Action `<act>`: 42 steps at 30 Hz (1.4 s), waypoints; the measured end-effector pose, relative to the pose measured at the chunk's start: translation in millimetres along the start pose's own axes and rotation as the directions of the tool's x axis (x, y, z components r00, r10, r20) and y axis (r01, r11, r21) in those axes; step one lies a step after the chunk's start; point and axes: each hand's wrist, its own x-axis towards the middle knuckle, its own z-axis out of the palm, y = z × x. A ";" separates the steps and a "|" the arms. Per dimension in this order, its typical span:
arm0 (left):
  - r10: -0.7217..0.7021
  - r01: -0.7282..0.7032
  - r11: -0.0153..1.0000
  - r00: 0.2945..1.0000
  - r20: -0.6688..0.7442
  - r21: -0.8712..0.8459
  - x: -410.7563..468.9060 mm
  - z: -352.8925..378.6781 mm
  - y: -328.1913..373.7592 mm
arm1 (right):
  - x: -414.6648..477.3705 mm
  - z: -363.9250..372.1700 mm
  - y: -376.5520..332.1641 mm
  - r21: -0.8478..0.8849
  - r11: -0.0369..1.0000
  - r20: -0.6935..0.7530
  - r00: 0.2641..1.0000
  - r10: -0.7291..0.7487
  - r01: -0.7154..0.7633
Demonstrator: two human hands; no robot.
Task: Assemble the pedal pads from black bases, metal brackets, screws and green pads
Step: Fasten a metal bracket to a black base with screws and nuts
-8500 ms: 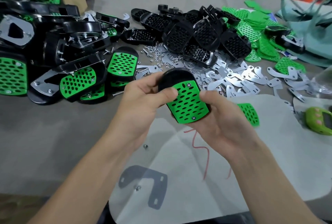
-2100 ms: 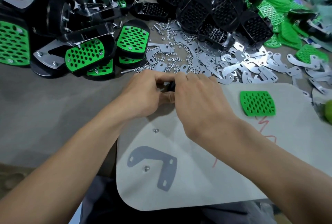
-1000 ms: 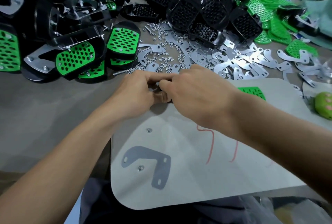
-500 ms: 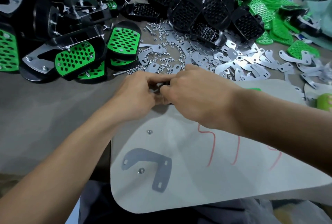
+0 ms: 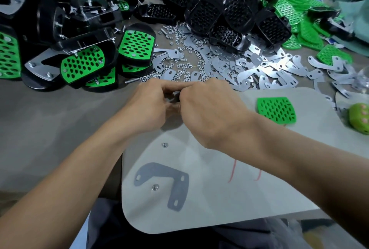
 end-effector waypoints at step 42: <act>-0.077 0.077 0.993 0.997 -0.003 0.092 -2.9 -4.0 5.4 | -5.6 2.6 0.3 -0.104 0.989 -0.014 0.994 -0.111 0.109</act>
